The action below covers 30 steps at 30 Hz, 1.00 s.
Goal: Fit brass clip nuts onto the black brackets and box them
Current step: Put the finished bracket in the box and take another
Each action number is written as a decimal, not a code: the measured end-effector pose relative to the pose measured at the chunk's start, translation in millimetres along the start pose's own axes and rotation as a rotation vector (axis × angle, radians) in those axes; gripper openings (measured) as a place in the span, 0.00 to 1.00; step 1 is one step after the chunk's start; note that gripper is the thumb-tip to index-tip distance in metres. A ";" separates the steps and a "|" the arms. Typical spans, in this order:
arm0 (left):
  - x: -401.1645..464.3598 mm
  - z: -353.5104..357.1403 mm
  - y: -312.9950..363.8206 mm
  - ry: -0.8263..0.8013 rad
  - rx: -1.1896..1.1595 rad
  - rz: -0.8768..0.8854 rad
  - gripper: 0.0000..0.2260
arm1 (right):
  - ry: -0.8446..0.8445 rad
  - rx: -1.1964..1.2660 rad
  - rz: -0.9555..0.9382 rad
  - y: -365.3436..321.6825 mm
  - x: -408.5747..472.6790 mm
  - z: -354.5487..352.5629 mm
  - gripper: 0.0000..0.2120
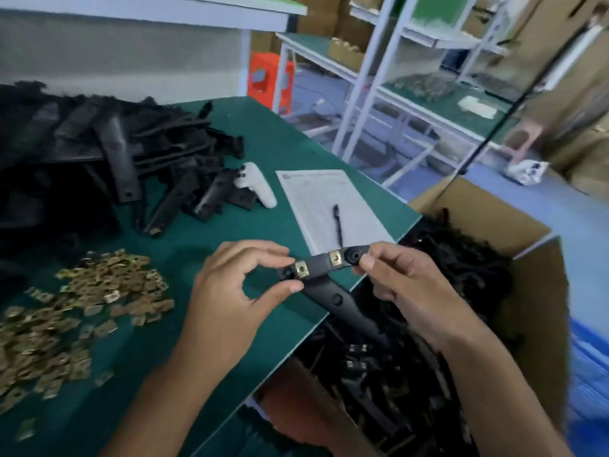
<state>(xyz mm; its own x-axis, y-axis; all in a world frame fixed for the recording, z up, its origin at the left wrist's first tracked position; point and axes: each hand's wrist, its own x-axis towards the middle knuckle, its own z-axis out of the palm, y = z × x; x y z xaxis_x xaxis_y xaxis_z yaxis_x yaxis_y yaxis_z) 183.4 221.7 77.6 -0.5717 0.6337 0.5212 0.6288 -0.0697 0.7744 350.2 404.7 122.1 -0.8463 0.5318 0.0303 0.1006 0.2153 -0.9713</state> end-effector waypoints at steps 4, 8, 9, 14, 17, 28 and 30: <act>16.5 83.7 21.5 -0.121 -0.031 0.131 0.12 | 0.184 -0.037 0.072 9.6 -47.0 -73.6 0.21; 20.3 141.2 36.2 -0.228 -0.031 0.174 0.13 | 0.311 -0.054 0.160 20.5 -83.4 -117.0 0.16; 20.4 150.5 38.7 -0.250 0.001 0.173 0.13 | 0.349 -0.088 0.185 23.3 -87.3 -122.0 0.16; 4.9 157.0 32.0 -0.389 0.181 0.060 0.14 | 0.620 -0.362 0.216 50.0 -84.4 -132.8 0.03; -8.8 117.8 11.1 -0.315 0.205 -0.020 0.04 | 0.509 -0.283 0.242 67.4 -69.6 -115.9 0.14; -78.0 -102.4 -82.8 0.426 0.386 -0.446 0.19 | -0.255 -0.280 0.006 54.5 74.5 101.3 0.16; -99.1 -128.1 -94.4 0.558 0.455 -0.522 0.20 | -0.359 -0.263 0.011 41.1 102.4 143.3 0.17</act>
<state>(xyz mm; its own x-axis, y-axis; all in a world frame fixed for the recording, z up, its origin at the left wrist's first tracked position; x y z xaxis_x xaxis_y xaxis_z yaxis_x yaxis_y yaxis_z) 113.2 66.8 -1.3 -0.9428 0.0227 0.3326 0.2969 0.5112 0.8066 192.7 350.6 51.5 -0.9677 0.2275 -0.1085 0.2010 0.4368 -0.8768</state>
